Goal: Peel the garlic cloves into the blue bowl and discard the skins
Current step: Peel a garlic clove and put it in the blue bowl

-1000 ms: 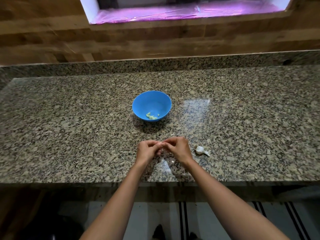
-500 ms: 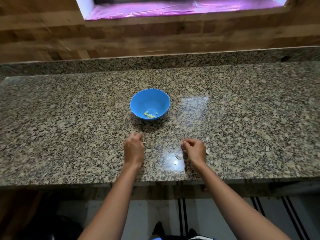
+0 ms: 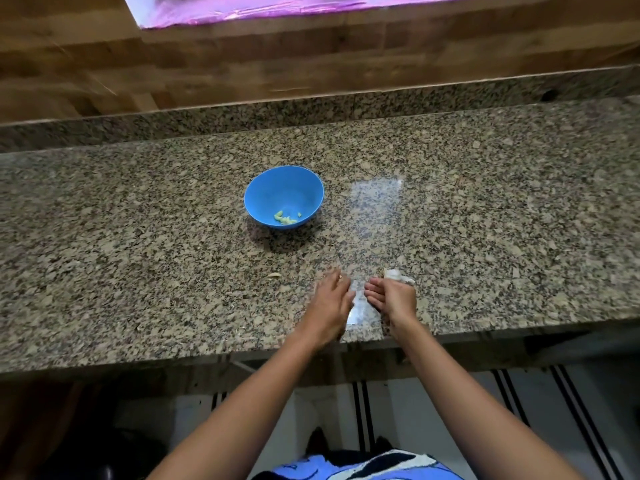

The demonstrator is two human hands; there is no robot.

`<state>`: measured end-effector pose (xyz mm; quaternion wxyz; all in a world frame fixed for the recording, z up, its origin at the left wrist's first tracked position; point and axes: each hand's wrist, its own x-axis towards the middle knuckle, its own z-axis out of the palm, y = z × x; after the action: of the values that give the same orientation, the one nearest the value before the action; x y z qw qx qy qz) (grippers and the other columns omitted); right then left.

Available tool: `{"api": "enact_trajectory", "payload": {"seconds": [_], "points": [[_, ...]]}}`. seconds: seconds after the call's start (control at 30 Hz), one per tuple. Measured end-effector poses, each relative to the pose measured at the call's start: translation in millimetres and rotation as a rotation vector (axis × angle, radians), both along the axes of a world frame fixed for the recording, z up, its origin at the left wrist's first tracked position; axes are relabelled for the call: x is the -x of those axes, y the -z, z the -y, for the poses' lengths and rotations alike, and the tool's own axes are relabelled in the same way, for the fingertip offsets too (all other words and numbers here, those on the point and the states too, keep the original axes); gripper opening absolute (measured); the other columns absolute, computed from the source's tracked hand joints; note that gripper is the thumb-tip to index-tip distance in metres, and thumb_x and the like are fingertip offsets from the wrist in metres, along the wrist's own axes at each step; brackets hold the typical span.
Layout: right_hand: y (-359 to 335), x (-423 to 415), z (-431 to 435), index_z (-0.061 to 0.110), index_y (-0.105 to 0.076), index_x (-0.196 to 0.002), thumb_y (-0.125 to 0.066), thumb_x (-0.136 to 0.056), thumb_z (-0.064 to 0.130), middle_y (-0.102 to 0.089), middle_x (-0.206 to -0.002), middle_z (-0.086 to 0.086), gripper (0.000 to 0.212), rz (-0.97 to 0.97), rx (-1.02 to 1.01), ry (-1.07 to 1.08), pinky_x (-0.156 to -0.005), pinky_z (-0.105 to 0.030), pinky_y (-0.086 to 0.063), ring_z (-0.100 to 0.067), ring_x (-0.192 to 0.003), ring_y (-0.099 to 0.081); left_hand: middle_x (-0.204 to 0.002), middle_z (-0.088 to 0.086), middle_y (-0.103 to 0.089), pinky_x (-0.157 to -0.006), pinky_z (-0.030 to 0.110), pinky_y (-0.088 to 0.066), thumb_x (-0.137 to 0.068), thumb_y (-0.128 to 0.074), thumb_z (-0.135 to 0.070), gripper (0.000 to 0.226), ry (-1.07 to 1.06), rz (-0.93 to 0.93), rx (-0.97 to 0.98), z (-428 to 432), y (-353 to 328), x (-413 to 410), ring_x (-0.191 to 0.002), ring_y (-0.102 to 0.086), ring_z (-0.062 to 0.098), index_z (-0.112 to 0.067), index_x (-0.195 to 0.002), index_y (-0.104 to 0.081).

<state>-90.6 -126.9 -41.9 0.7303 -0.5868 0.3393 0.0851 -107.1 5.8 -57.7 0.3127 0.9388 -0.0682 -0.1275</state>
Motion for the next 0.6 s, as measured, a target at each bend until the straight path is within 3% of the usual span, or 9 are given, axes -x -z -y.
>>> {"api": "enact_trajectory", "payload": {"seconds": [0.17,0.3,0.4,0.5,0.57,0.6], "points": [[-1,0,-2,-0.008,-0.062,-0.106,-0.048,-0.092,0.004,-0.068,-0.096,-0.021,0.024,0.001,-0.024,-0.003,-0.061,-0.019,-0.055,-0.022,-0.074,-0.066,-0.156,0.009,-0.021,-0.115,0.032,-0.016,-0.099,-0.046,-0.022,0.044,0.212,0.167,-0.134,-3,3,10,-0.145,-0.013,0.024,-0.021,-0.142,-0.042],[-4,1,-3,-0.008,-0.063,-0.105,-0.047,-0.091,0.003,-0.067,-0.092,-0.020,0.023,0.000,0.001,0.004,-0.056,-0.016,-0.053,-0.019,-0.067,-0.063,-0.149,0.009,-0.037,-0.110,0.039,-0.036,-0.095,-0.051,-0.015,0.043,0.363,0.252,-0.195,-27,2,18,-0.139,-0.033,0.024,-0.017,-0.138,-0.049],[-8,2,-4,-0.007,-0.063,-0.104,-0.047,-0.092,0.003,-0.067,-0.097,-0.022,0.023,0.003,0.026,-0.021,-0.056,-0.015,-0.053,-0.018,-0.066,-0.063,-0.117,0.013,-0.066,-0.077,0.036,-0.058,-0.082,-0.061,-0.012,0.028,0.449,0.465,-0.191,-43,2,21,-0.102,-0.066,0.026,-0.007,-0.109,-0.069],[-14,4,-4,-0.008,-0.062,-0.105,-0.047,-0.093,0.004,-0.067,-0.103,-0.024,0.023,-0.009,0.037,-0.044,-0.057,-0.016,-0.052,-0.032,-0.087,-0.068,-0.095,0.008,-0.070,-0.060,0.032,-0.058,-0.064,-0.081,-0.003,0.030,0.465,0.523,-0.180,-49,5,18,-0.080,-0.068,0.022,-0.007,-0.092,-0.071],[-19,6,-4,-0.009,-0.062,-0.105,-0.046,-0.093,0.002,-0.064,-0.108,-0.028,0.023,-0.028,0.044,-0.071,-0.057,-0.018,-0.051,-0.039,-0.101,-0.062,-0.088,0.006,-0.068,-0.057,0.031,-0.057,-0.061,-0.084,-0.002,0.030,0.452,0.510,-0.185,-51,8,14,-0.075,-0.065,0.020,-0.008,-0.087,-0.070],[-21,7,-4,-0.010,-0.061,-0.105,-0.044,-0.093,0.001,-0.062,-0.110,-0.030,0.024,-0.037,0.040,-0.090,-0.060,-0.021,-0.052,-0.040,-0.098,-0.063,-0.087,0.006,-0.067,-0.056,0.031,-0.057,-0.062,-0.083,-0.002,0.029,0.436,0.501,-0.197,-51,9,13,-0.074,-0.064,0.020,-0.008,-0.086,-0.069]]}}
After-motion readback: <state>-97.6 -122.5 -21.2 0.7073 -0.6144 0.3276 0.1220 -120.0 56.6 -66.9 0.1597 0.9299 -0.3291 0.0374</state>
